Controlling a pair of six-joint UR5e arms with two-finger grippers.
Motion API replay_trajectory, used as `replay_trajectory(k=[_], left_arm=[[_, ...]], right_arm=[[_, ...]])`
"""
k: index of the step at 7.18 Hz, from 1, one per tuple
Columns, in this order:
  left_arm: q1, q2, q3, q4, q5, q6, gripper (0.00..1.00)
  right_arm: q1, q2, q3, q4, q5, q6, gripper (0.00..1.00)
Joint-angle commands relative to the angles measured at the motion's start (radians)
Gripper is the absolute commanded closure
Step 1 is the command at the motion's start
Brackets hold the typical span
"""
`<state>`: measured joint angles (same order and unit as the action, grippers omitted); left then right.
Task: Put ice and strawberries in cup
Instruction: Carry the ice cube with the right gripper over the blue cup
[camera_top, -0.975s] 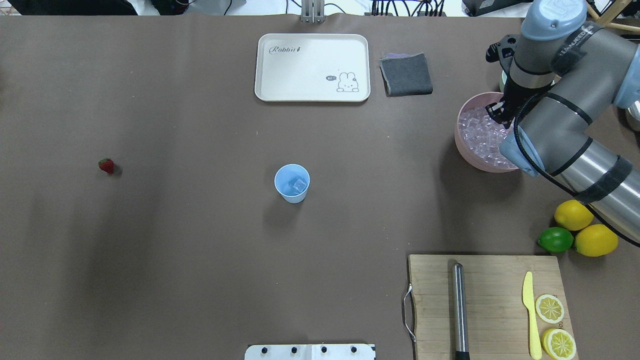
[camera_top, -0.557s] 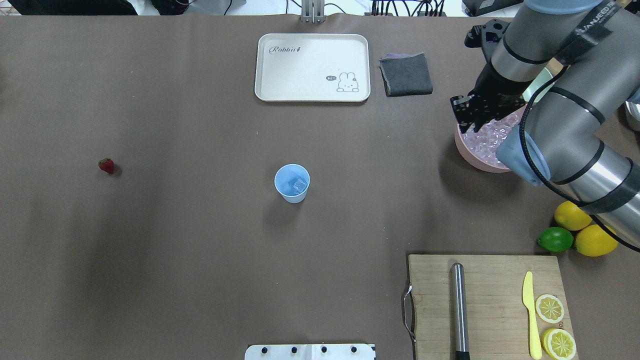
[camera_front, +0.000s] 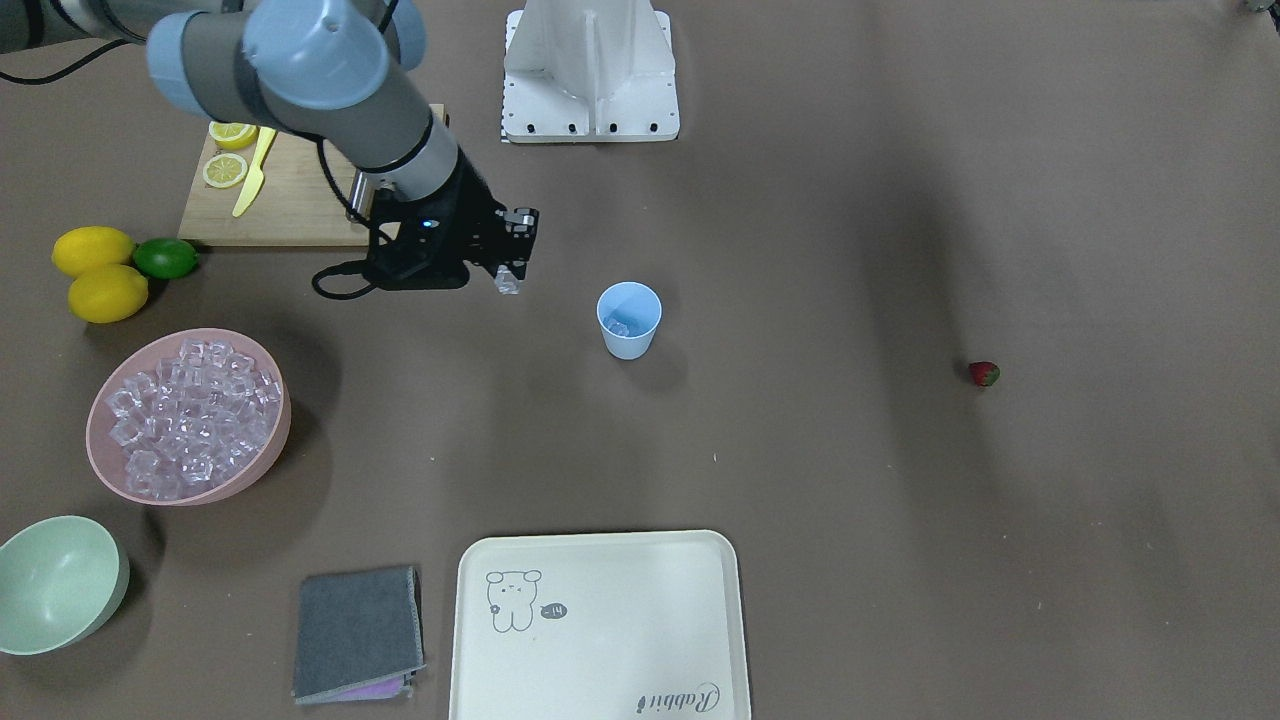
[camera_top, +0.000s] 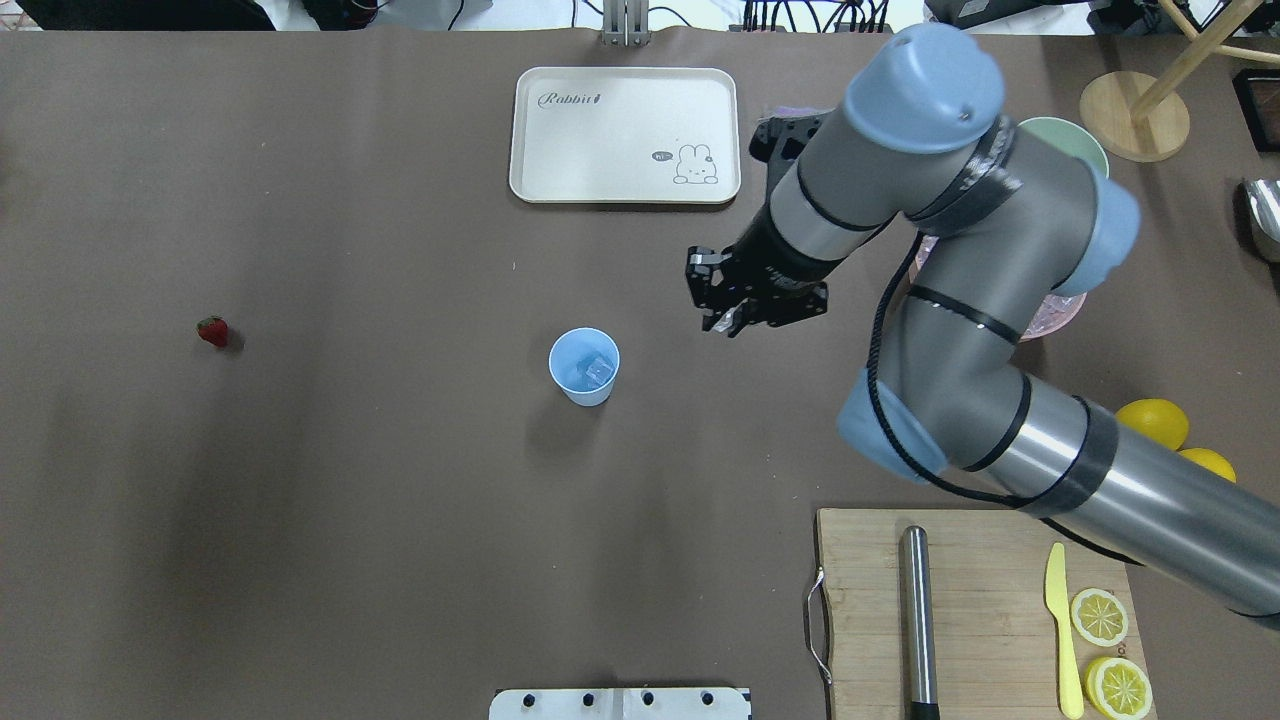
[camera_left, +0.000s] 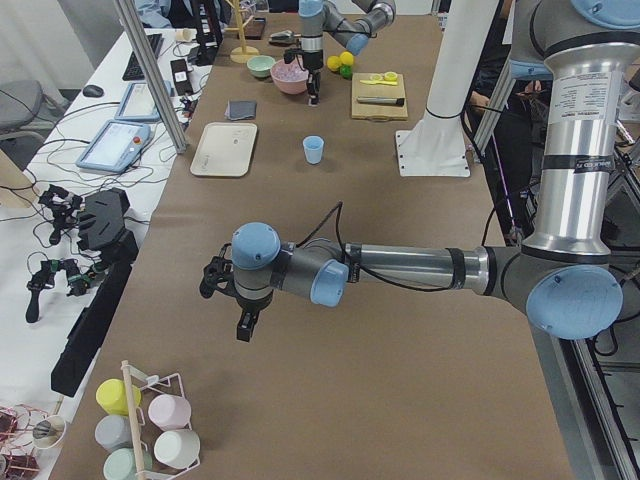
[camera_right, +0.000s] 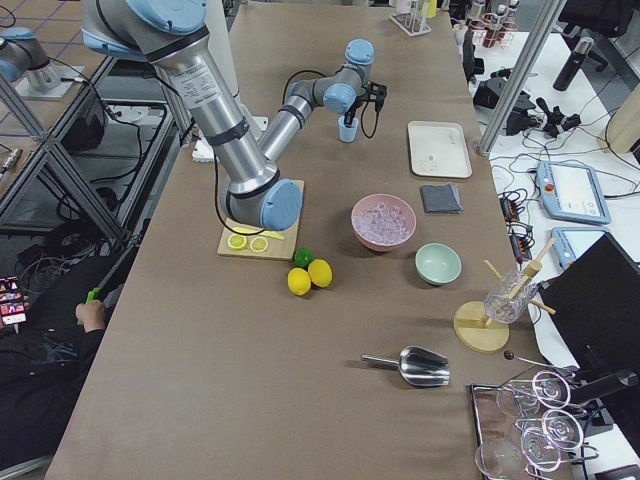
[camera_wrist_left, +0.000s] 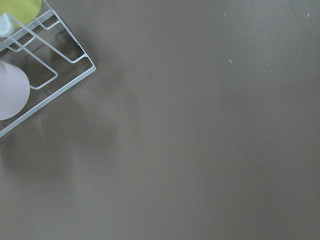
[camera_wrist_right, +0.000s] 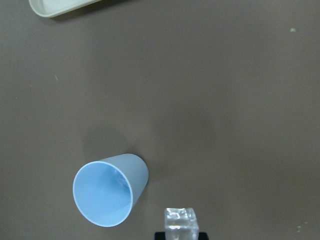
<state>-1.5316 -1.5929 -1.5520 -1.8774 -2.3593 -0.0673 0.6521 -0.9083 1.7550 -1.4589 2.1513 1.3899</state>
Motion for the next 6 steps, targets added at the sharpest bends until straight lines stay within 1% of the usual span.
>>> replay_trajectory(k=[1, 3, 5, 6], left_arm=[[0.001, -0.005, 0.073, -0.089, 0.000, -0.005, 0.02], [0.001, 0.001, 0.069, -0.091, 0.000, -0.003, 0.02], [0.001, 0.001, 0.075, -0.092, 0.000, 0.000, 0.02], [0.001, -0.001, 0.076, -0.092, 0.000, 0.001, 0.02]], right_arm=[[-0.054, 0.089, -0.082, 0.012, -0.047, 0.055, 1.00], [-0.066, 0.109, -0.126, 0.022, -0.059, 0.054, 1.00], [-0.078, 0.178, -0.214, 0.026, -0.091, 0.055, 1.00], [-0.089, 0.180, -0.225, 0.026, -0.099, 0.055, 1.00]])
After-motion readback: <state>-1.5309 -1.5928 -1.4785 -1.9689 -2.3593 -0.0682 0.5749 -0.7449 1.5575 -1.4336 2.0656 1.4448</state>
